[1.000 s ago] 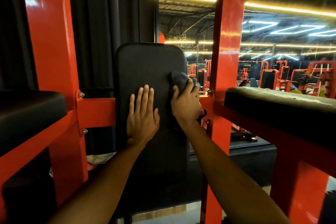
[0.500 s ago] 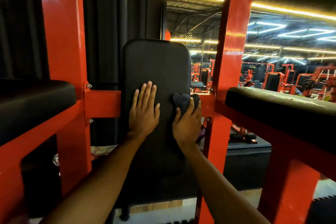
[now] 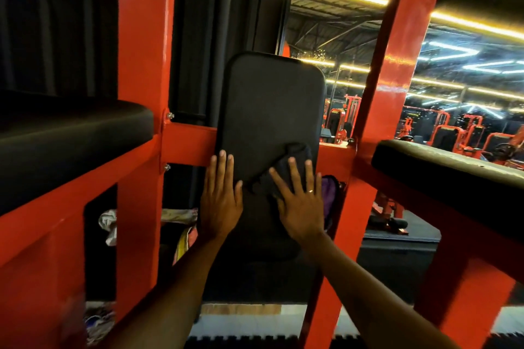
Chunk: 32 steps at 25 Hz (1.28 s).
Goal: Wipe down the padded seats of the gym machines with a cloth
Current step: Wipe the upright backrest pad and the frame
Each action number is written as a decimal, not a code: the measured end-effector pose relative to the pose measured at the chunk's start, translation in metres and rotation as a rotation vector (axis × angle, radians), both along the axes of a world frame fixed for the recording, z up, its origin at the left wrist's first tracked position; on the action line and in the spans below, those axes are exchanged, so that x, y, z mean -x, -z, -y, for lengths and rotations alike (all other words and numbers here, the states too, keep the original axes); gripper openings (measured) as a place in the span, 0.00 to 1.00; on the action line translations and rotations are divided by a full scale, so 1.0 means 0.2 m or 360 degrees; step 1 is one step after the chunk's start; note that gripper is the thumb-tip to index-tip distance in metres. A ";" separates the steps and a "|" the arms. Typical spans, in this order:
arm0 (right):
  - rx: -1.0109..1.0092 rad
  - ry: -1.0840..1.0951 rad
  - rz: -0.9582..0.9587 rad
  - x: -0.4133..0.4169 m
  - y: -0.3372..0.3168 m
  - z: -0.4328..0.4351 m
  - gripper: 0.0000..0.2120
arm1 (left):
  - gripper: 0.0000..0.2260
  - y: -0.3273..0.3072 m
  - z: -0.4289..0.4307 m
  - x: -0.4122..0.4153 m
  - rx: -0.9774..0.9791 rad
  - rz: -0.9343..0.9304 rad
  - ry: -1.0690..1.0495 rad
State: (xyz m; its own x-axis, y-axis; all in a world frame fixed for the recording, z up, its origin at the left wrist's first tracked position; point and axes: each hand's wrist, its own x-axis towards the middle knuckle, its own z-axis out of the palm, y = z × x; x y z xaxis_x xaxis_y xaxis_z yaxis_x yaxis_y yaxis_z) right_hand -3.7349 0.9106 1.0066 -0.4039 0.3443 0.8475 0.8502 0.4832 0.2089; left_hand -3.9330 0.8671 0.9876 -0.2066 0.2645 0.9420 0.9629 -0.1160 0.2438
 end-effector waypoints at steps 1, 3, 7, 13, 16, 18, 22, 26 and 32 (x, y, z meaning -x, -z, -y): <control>0.0033 0.0013 -0.0089 -0.01 -0.06 -0.02 0.29 | 0.27 0.04 0.01 0.01 0.0011 0.0067 0.0021; 0.0114 0.0022 -0.0339 0.07 -0.21 -0.02 0.27 | 0.28 0.08 0.02 0.00 0.0038 0.0163 0.0063; 0.0069 -0.0053 -0.0371 0.40 -0.35 0.07 0.27 | 0.28 0.10 0.01 0.01 0.0054 0.0189 0.0117; -0.0171 -0.0233 0.0123 0.30 0.00 0.06 0.24 | 0.30 0.17 0.02 0.02 -0.0045 0.0167 0.0178; -0.0185 -0.0227 0.0234 0.20 0.11 0.05 0.25 | 0.34 0.16 0.05 0.01 -0.0043 0.0189 0.0185; -0.0134 -0.0227 0.0189 0.29 0.00 0.08 0.29 | 0.30 0.18 0.04 -0.01 -0.0010 0.0205 0.0167; -0.0041 -0.0294 0.0136 0.60 -0.33 0.16 0.27 | 0.24 0.20 0.01 0.01 0.0010 0.0272 0.0186; -0.0156 -0.0286 0.0162 0.58 -0.30 0.10 0.25 | 0.23 0.22 0.00 0.04 0.0016 0.0256 0.0218; -0.0112 -0.0186 0.0039 0.27 0.11 0.07 0.23 | 0.30 0.19 0.05 0.03 -0.0007 0.0176 0.0192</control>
